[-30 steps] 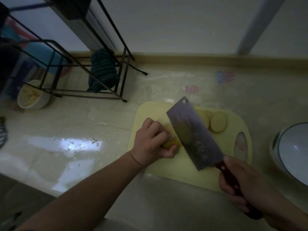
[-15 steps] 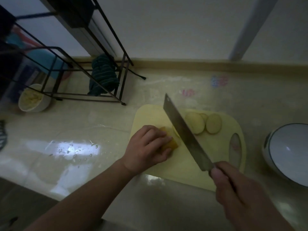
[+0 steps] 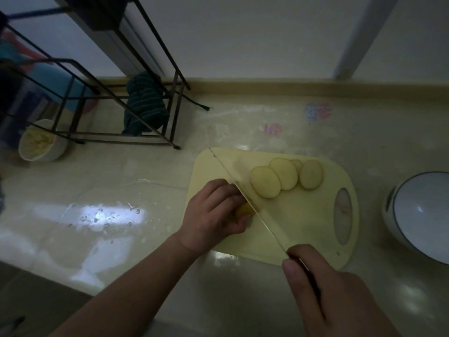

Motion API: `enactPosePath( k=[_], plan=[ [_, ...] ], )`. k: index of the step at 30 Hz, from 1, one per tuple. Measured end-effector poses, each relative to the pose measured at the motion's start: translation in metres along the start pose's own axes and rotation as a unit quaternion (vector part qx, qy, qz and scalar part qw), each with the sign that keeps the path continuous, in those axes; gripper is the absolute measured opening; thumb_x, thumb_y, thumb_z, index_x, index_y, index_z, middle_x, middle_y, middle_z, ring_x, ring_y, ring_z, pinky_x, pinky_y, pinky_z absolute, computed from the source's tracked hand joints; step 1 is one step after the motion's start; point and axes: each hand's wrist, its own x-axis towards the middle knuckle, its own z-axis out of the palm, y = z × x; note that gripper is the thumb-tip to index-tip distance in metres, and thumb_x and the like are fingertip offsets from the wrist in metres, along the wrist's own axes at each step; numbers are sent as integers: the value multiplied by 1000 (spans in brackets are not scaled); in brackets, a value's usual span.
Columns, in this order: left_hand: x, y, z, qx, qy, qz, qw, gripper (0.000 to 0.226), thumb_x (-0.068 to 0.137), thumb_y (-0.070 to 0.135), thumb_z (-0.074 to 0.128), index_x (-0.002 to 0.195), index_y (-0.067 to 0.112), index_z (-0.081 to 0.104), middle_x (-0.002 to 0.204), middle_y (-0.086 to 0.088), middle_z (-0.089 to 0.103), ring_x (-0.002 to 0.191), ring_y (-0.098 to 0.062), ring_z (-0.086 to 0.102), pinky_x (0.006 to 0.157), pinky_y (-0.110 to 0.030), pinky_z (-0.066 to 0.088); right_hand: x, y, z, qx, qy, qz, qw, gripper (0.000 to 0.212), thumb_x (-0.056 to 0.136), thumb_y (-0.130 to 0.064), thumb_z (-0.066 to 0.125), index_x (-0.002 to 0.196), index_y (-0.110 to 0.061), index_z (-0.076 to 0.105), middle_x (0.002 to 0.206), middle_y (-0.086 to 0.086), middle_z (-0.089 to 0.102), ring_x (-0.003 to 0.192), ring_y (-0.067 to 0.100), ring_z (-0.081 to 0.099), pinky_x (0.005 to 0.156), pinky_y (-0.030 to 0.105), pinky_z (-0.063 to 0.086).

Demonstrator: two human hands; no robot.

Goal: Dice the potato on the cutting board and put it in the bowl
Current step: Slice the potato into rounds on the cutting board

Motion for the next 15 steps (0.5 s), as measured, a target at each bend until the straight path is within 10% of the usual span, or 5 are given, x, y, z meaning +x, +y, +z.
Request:
enactPosePath(
  k=[5,10,15],
  plan=[
    [-1,-2,1,-10,1,6,1000,32,82,20,80,106,10,62,106,-7,63,95,-32,63,85,-36,53,0,-1,-2,-37,-16,3,999,93,39,-91,-29,104,-52,24,86,-51,44,64,-5,56,64,16,44],
    [2,-4,1,-19,7,9,1000,26,87,24,75,106,11,62,107,-4,60,95,-30,63,85,-32,53,2,-1,-3,-37,-15,12,999,90,40,-92,-27,101,-53,27,64,-7,60,55,7,54,56,20,42],
    [2,-5,2,-24,20,14,999,26,85,22,76,103,10,63,95,-9,66,93,-30,63,87,-30,52,7,-6,-9,-109,-65,16,992,97,33,-84,-39,101,-49,20,66,0,54,54,11,47,57,18,42]
  ],
)
